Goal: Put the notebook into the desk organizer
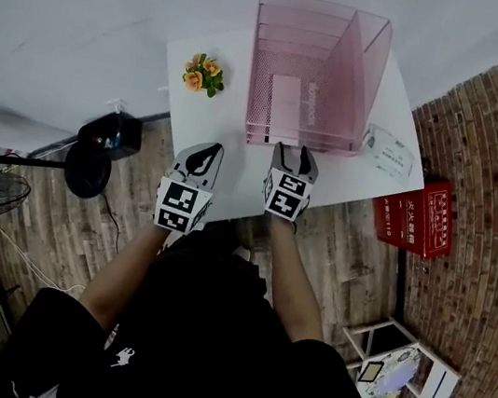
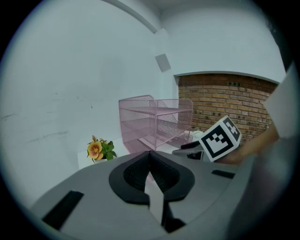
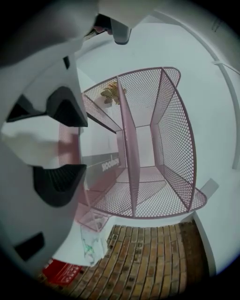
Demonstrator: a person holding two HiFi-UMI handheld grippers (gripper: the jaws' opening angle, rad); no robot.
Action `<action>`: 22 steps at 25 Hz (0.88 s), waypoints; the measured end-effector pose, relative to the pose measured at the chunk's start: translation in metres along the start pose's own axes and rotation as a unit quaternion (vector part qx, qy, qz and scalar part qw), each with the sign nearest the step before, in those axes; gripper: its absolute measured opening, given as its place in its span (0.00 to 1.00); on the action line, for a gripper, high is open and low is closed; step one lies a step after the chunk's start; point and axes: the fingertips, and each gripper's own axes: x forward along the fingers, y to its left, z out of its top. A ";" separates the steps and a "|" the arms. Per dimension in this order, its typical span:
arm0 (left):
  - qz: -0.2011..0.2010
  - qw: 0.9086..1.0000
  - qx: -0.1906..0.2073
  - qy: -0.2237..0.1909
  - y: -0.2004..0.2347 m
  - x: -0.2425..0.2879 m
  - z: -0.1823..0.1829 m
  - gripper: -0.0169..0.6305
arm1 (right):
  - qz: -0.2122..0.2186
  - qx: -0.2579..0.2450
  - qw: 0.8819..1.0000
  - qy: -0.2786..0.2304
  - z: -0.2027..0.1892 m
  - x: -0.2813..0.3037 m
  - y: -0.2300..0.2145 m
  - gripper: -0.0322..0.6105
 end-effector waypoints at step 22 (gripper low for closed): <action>0.016 1.000 0.004 -0.016 -0.026 -0.034 0.004 0.03 | 0.041 0.002 0.999 -0.027 0.005 -0.057 -0.006 0.32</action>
